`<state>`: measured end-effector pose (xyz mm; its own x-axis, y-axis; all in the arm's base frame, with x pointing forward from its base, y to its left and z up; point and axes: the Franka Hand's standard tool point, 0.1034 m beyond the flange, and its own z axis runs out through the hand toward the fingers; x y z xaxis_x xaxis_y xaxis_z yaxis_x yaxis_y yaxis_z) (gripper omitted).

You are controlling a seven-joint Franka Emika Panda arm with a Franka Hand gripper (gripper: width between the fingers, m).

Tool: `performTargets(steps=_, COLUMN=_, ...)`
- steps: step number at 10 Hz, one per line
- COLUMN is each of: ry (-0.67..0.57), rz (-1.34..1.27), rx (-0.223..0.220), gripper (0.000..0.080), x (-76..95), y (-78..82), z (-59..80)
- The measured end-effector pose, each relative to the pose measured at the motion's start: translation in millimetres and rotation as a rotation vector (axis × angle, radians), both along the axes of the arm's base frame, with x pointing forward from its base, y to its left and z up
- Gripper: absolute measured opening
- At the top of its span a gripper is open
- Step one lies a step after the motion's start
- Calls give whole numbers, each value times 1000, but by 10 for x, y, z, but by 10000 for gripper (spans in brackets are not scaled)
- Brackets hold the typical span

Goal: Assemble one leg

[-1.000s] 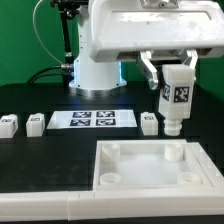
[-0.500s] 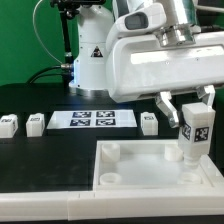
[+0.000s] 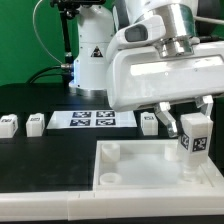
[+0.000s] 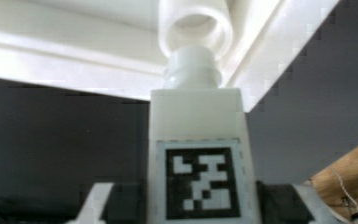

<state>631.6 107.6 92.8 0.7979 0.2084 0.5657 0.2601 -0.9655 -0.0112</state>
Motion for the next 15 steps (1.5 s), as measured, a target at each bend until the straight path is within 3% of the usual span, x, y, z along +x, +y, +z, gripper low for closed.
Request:
performTargets(steps=7, ry=-27, rz=-1, rx=6, gripper=292, x=-17, y=43, z=-76)
performTargets(steps=9, ry=-27, rz=-1, rx=6, gripper=575, x=-17, y=42, z=-76)
performTargets(steps=10, ry=-27, rz=-1, rx=6, gripper=575, x=-17, y=42, z=-76)
performTargets(steps=11, ry=-27, rz=-1, rx=6, gripper=635, x=-17, y=42, z=-76)
performTargets(steps=15, ry=-27, rz=-1, rx=6, gripper=649, x=-17, y=42, z=-76)
